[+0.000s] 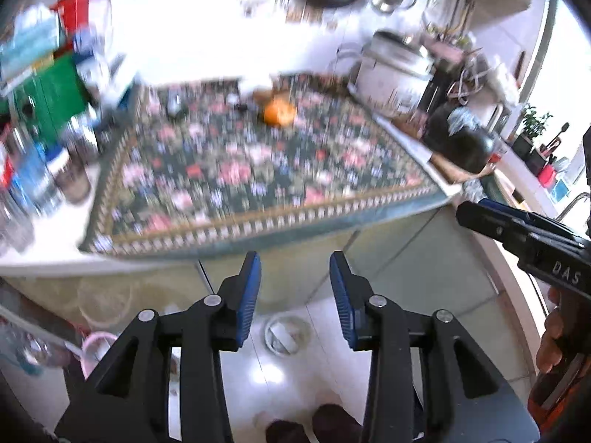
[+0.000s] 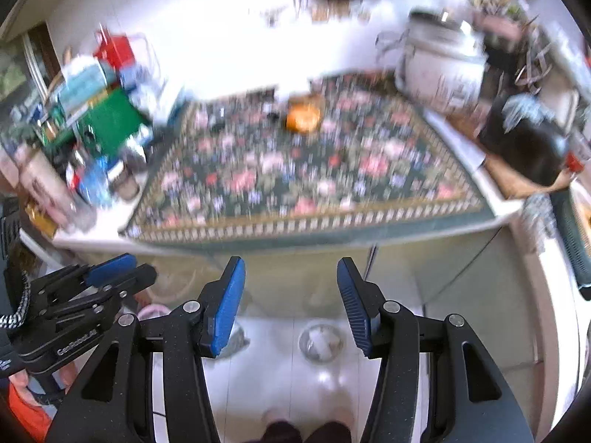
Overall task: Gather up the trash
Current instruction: 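Raise both open tools back up toward the floral mat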
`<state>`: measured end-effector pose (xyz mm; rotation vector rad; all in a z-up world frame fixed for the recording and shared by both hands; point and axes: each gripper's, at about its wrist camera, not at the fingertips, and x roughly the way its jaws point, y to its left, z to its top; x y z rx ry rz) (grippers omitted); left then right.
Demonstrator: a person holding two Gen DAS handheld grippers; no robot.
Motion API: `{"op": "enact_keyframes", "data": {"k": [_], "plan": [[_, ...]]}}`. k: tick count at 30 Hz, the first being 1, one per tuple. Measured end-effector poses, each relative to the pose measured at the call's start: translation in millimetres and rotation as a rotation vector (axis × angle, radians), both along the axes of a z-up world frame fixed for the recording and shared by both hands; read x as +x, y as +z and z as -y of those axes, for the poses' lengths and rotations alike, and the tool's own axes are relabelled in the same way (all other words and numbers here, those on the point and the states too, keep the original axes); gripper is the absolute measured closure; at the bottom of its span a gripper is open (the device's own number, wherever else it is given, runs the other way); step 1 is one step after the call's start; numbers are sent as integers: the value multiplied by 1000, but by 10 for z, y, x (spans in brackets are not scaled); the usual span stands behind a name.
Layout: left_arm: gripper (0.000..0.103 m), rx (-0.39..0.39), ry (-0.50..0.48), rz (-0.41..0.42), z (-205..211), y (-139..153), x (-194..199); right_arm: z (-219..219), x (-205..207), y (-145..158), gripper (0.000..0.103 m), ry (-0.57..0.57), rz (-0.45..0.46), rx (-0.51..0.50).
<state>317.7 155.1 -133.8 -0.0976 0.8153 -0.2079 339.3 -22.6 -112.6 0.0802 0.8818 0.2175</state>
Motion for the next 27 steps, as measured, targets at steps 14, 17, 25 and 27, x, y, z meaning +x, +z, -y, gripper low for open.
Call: {"op": "enact_keyframes", "data": {"k": [14, 17, 25, 27], "plan": [[15, 20, 65, 232, -101, 787, 225, 157, 15, 791, 25, -69, 266, 35], [15, 13, 97, 245, -88, 821, 455, 240, 238, 784, 24, -58, 278, 46], [15, -15, 223, 183, 32, 833, 1395, 550, 1099, 791, 24, 27, 264, 62], [15, -24, 268, 174, 61, 855, 1645, 642, 1348, 803, 24, 58, 248, 71]]}}
